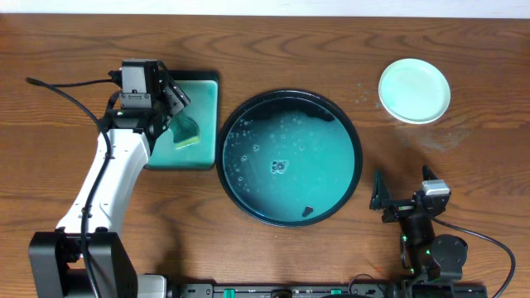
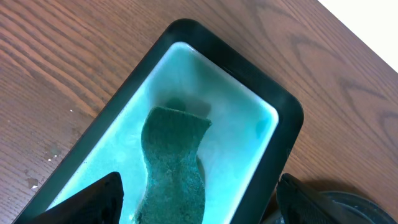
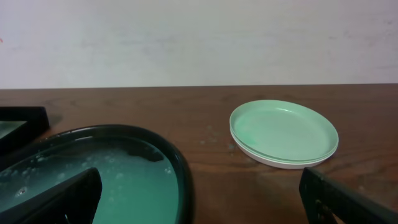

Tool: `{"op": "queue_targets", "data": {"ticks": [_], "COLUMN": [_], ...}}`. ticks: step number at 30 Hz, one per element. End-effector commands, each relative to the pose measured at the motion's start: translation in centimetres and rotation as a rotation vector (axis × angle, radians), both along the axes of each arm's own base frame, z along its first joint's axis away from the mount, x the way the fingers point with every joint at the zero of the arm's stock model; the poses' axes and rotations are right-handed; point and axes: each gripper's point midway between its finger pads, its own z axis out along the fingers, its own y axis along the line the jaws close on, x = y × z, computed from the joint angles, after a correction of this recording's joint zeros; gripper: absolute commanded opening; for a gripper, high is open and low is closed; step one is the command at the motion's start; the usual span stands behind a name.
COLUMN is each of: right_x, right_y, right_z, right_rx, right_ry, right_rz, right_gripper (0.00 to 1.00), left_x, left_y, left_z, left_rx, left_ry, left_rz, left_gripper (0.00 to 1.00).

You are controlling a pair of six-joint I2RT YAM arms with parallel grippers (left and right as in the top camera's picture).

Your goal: Clean dirty plates on tray and stack at the side

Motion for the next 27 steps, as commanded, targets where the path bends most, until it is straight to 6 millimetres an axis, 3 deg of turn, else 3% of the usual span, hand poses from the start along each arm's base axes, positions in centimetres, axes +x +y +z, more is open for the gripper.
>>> {"op": "queue_targets", "data": {"ticks": [1,10,19,23,27], "right_x": [0.0,0.0,0.0,0.0,0.0], "right_y": [0.0,0.0,0.0,0.0,0.0], "right_z": [0.0,0.0,0.0,0.0,0.0], "right_rx": [-0.016,-0.016,-0.016,-0.016,-0.016], "right_ry": [-0.002,-0.002,-0.002,-0.002,-0.002], "right_rz": [0.003,0.003,0.003,0.003,0.003], "right_gripper": [0.99,0.99,0.99,0.99,0.99], "left_x": [0.1,0.1,-3.1,-3.4,-4.4], "left_y": [0.3,0.3,0.3,0.3,0.1], "left_z": [0.0,0.1,-1.1,1.6,7.3], "left_rx": [0.013,0.013,0.063,0.186,0.381], "left_ry": [0.001,0.000,0.134,0.065,-0.075], "left_rz": [-0.003,-0.003,-0.073,-0.230,-0.423], "left_gripper": [0.79,0.80,0.79,0.80,0.80]}}
